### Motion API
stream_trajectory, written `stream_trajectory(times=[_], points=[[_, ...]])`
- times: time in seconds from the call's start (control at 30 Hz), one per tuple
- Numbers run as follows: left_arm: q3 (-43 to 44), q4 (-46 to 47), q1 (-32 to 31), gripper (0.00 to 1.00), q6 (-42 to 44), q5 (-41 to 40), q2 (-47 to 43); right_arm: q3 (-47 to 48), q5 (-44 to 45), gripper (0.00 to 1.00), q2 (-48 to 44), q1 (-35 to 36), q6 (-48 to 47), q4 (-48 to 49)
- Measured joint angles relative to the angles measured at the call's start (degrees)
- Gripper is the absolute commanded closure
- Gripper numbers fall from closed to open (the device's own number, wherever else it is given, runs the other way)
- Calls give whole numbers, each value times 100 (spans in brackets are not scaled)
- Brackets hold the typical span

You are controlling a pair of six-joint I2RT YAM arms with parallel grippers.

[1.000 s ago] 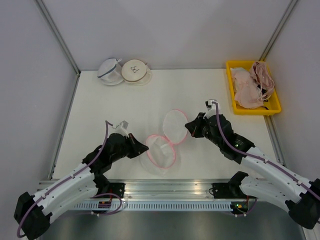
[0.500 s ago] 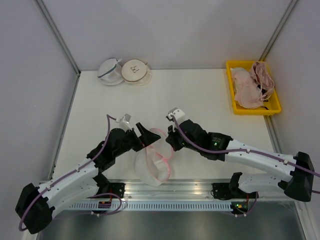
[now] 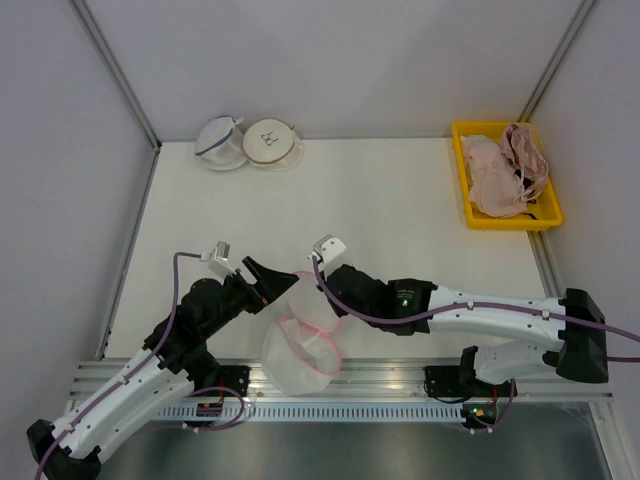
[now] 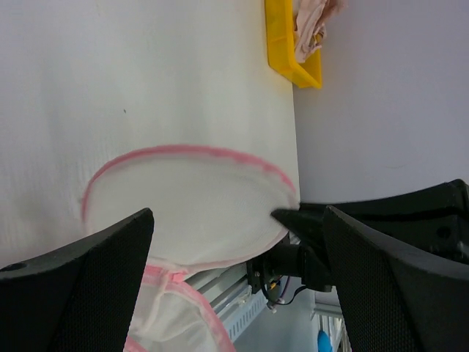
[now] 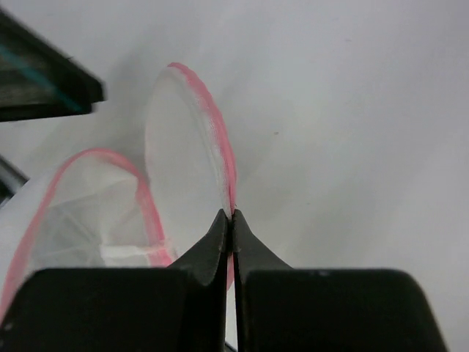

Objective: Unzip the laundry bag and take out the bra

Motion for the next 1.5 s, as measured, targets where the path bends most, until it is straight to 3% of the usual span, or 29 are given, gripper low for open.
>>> stream_trajectory(times=[0.17, 0.3, 0.57, 0.8, 1.03, 1.23, 1.27, 1.33, 1.5], points=[[50, -713, 0, 1, -20, -343, -629, 101, 1694, 100, -304, -11, 345, -522], [256, -1062, 0, 1, -20, -485, -682, 400, 2411, 99, -358, -4, 273, -732], [776, -1943, 0, 1, -26, -802, -774, 439, 2726, 100, -103, 621, -334, -717], [1029, -2664, 0, 1, -74, -1161, -1279, 608, 3289, 100, 1025, 1475, -376, -1080], [1165, -3145, 0, 1, -127, -1342, -1486, 612, 3163, 99, 1368, 1910, -540, -997], [1300, -3335, 0, 1, -133, -1447, -1547, 621, 2627, 73, 1368, 2083, -699, -640], [1300, -3364, 0, 1, -133, -1453, -1556, 621, 2465, 63, 1368, 2105, -713, -577], [1300, -3418, 0, 1, -133, -1456, -1558, 612, 2028, 61, 1364, 2149, -741, -380], [1303, -3438, 0, 1, -133, -1429, -1543, 197, 1062, 43, 920, 2203, -704, 221]])
